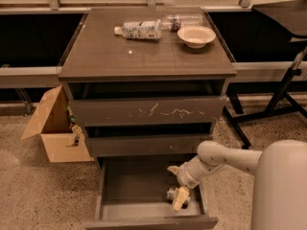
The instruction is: Pick 7up can from bottom drawer and place on counter
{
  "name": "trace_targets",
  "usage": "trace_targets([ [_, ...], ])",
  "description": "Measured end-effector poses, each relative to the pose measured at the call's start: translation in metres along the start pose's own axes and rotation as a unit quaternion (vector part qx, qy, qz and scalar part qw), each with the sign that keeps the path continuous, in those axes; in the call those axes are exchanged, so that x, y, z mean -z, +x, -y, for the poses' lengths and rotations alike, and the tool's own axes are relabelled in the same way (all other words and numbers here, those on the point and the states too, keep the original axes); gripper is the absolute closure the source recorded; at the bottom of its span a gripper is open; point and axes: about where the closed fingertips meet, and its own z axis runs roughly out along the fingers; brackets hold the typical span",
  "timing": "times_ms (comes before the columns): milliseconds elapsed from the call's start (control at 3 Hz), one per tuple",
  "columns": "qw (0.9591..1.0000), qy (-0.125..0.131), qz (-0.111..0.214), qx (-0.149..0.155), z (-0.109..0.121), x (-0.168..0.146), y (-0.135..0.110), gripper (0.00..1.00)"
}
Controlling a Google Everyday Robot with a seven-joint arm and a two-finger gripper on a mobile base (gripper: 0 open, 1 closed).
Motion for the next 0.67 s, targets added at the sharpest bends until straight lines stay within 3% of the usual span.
trace_targets([
  [333, 0.9999, 0.002, 0.011, -0.004, 0.005, -0.011, 0.019, 0.0],
  [667, 0.9996, 0.005, 0.025, -0.013, 0.012, -0.026, 0.055, 0.0],
])
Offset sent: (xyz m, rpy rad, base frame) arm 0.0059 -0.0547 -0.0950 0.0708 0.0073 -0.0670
